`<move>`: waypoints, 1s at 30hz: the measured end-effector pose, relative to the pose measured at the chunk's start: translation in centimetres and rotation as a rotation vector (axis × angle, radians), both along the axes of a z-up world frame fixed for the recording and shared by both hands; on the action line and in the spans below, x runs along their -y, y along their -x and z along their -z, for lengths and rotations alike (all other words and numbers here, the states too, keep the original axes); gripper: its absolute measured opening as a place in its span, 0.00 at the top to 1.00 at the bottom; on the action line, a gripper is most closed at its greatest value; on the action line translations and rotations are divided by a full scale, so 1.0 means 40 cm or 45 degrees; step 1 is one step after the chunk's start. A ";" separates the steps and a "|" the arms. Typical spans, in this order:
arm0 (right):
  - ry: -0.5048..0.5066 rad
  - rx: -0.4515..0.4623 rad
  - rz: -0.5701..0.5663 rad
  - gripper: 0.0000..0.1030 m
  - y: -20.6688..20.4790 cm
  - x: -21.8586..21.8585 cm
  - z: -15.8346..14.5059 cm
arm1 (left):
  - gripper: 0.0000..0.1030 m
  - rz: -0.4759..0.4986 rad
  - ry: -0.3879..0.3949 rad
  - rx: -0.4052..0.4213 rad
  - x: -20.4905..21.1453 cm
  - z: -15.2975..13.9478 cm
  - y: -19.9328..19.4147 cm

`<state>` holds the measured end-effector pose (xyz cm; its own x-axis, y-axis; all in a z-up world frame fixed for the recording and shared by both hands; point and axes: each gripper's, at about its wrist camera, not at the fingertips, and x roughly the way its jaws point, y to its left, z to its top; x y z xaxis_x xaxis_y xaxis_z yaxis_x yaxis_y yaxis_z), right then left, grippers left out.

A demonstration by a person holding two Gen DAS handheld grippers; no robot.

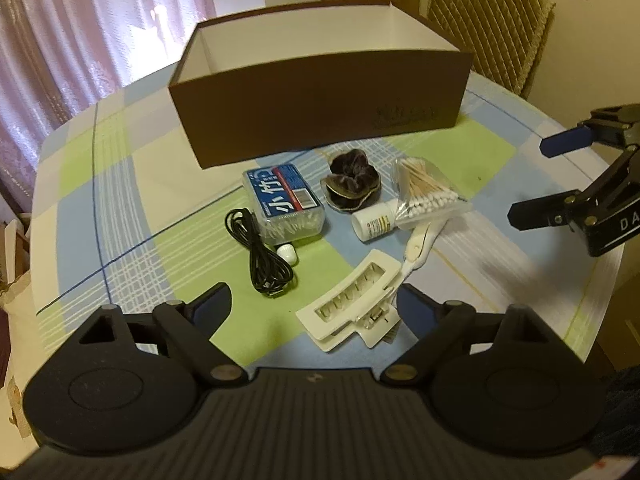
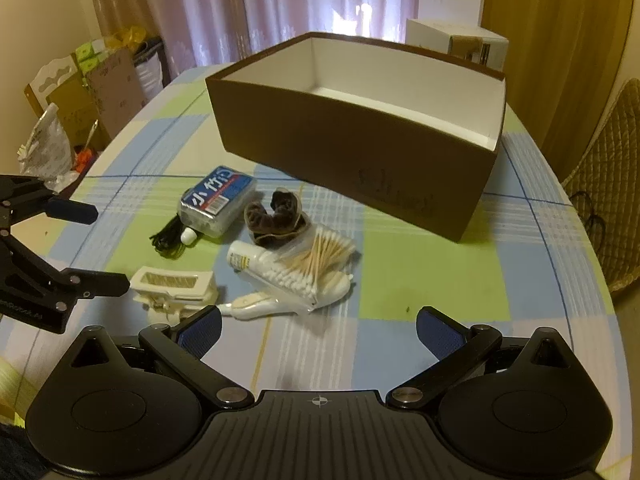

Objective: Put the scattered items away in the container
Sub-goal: 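Withdraw both tools from the box back toward the remaining items, then grasp the white plastic clip with the left tool while the right tool grasps the cotton swab bag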

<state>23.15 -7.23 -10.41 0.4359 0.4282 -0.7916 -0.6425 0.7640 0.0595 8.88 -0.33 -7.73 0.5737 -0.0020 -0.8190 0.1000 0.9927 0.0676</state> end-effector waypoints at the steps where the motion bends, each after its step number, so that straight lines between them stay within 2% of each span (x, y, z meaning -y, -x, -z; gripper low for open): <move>1: 0.002 -0.003 0.001 0.02 -0.002 0.002 0.003 | 0.19 0.007 0.000 -0.008 0.000 0.006 -0.004; 9: 0.014 -0.034 0.020 0.02 -0.024 0.017 0.030 | 0.23 0.089 0.005 -0.035 0.006 0.041 -0.034; 17: 0.032 -0.067 0.055 0.02 -0.037 0.036 0.052 | 0.24 0.241 0.019 -0.064 0.020 0.080 -0.068; 24: 0.035 -0.085 0.078 0.02 -0.039 0.049 0.060 | 0.46 0.285 0.082 -0.126 0.017 0.124 -0.083; 28: 0.040 -0.092 0.088 0.02 -0.040 0.054 0.065 | 0.57 0.271 0.126 -0.119 0.003 0.120 -0.061; 30: 0.041 -0.095 0.086 0.02 -0.040 0.055 0.067 | 0.58 0.236 0.136 -0.124 -0.009 0.118 -0.047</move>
<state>24.77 -9.45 -13.09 0.4023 0.3736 -0.8358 -0.5839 0.8079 0.0801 10.74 0.02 -12.45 0.4736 -0.1899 -0.8600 0.2820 0.9578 -0.0561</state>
